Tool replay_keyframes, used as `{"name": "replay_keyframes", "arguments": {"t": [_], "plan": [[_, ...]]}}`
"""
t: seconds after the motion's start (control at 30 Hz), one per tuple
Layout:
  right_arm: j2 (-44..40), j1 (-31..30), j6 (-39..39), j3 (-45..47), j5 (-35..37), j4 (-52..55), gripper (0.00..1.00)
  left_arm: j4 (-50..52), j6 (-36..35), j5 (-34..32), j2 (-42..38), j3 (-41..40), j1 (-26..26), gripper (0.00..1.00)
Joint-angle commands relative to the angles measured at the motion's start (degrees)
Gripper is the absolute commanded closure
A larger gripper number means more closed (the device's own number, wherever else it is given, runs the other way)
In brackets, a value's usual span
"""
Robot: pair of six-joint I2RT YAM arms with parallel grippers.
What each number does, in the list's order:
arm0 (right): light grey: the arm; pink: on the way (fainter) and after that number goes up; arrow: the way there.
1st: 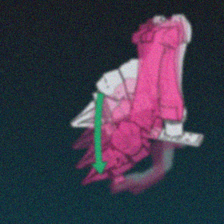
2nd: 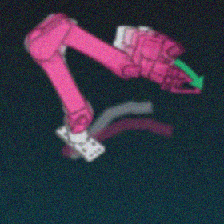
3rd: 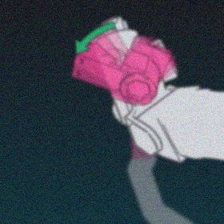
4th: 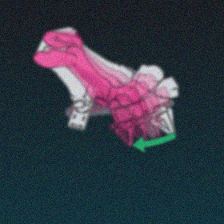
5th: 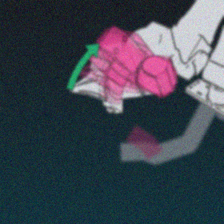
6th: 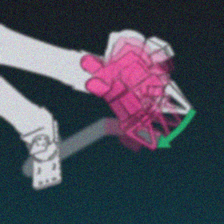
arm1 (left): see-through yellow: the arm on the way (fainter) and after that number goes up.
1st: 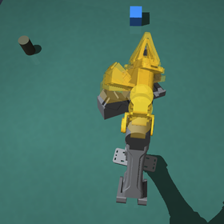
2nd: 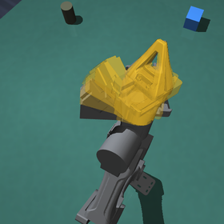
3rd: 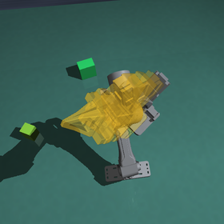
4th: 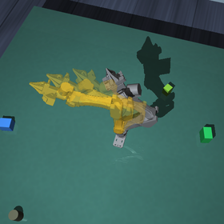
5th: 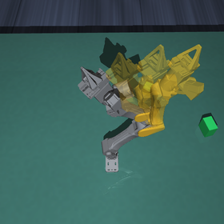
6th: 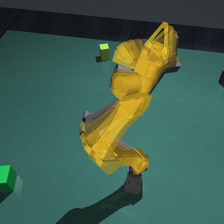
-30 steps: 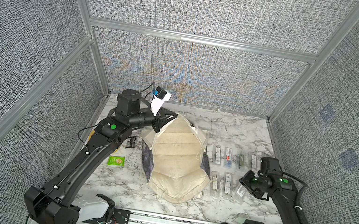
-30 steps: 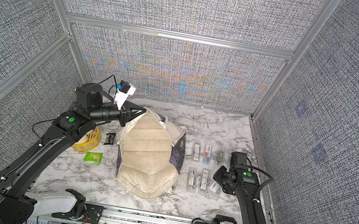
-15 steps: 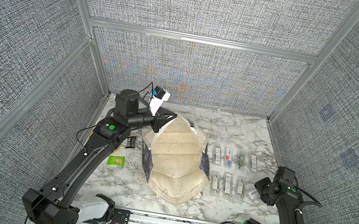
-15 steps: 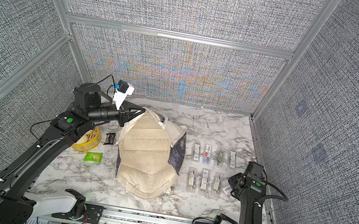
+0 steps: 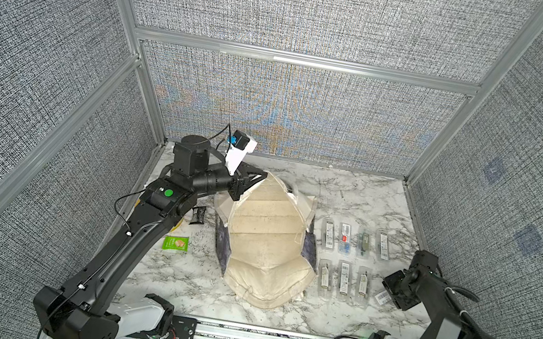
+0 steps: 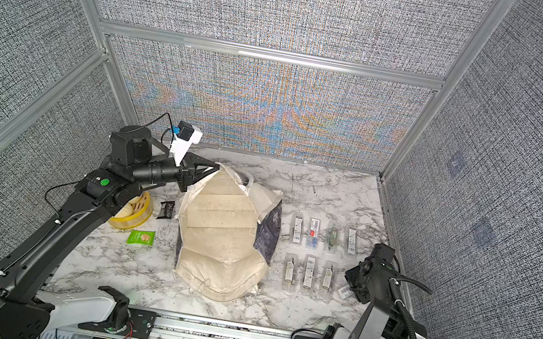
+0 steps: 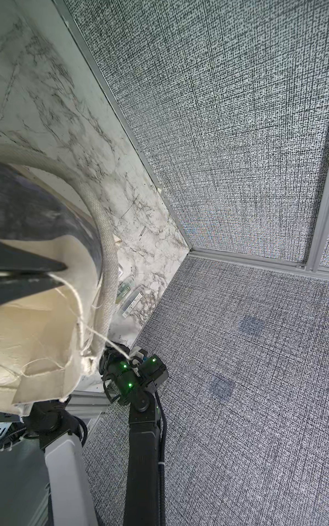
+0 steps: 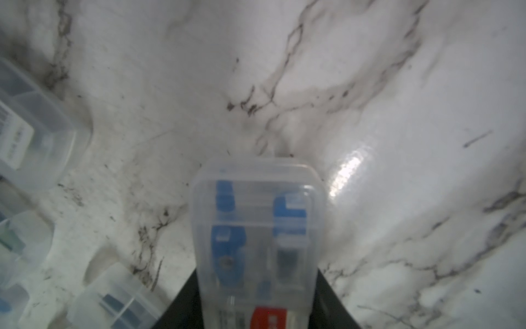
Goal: Take out the compass set from the canvas bag
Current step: Place the compass set at the center of the board.
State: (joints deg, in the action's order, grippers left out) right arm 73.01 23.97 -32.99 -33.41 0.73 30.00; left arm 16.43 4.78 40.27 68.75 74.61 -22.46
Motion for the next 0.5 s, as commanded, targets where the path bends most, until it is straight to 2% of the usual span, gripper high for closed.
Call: {"name": "replay_keyframes", "arguments": {"t": [0.0,0.13,0.47], "plan": [[0.1,0.1,1.1,0.1,-1.0,-0.7,0.44,-3.4,0.1,0.8,-0.1,0.2,0.2,1.0],[-2.4,0.1,1.0,0.1,0.0,-0.7,0.31,-3.6,0.4,1.7,0.2,0.3,0.6,1.0],[-0.5,0.1,0.1,-2.2,2.1,-3.1,0.3,-4.7,1.4,3.2,0.6,0.0,1.0,1.0]]}}
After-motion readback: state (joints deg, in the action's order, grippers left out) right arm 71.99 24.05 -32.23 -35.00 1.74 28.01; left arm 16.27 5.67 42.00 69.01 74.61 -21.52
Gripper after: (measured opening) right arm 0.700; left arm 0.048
